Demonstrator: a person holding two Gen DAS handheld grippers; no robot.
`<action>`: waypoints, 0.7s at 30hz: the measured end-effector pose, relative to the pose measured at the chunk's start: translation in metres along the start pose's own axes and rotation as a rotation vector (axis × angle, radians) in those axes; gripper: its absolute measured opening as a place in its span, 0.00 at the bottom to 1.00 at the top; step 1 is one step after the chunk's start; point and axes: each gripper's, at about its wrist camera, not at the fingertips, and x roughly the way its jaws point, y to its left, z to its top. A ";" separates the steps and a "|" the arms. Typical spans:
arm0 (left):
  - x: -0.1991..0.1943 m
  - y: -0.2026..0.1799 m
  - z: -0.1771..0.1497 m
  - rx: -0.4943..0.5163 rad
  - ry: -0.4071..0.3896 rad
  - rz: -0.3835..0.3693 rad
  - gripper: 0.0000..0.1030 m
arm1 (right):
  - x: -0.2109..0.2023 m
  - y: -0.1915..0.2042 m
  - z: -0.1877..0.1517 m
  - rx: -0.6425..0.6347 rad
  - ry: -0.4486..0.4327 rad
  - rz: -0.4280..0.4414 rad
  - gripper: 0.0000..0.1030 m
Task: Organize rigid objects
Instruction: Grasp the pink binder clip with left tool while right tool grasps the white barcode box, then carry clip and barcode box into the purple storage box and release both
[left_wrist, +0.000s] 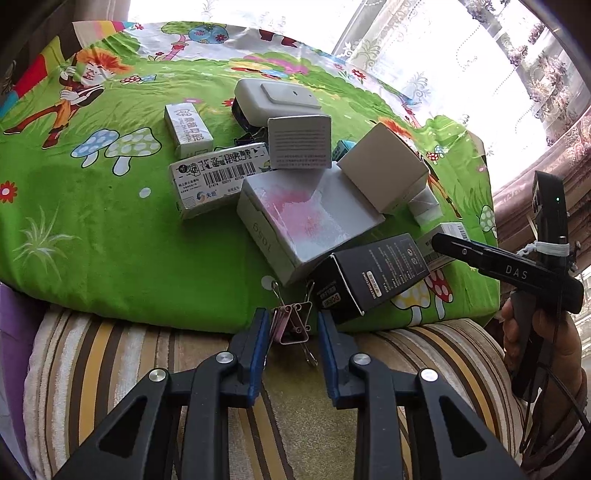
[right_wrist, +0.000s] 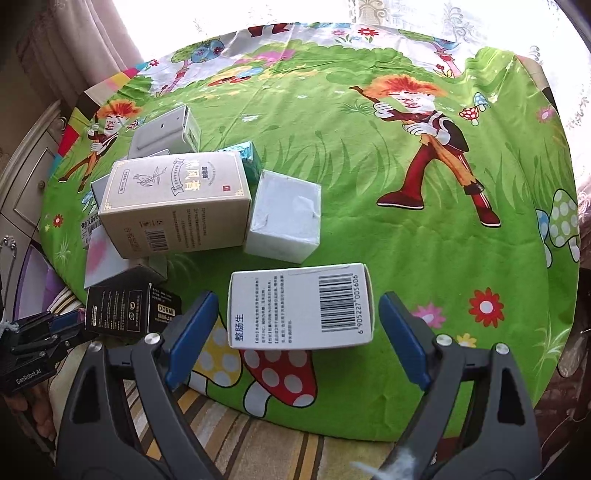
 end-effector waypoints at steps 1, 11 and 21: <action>0.000 0.000 0.000 -0.001 -0.002 -0.001 0.27 | 0.000 0.000 -0.001 -0.001 0.003 0.001 0.72; -0.010 0.007 -0.007 -0.031 -0.031 -0.016 0.24 | -0.020 0.008 -0.019 0.024 -0.022 0.022 0.72; -0.031 0.010 -0.021 -0.039 -0.075 -0.010 0.16 | -0.045 0.033 -0.039 0.032 -0.050 0.079 0.72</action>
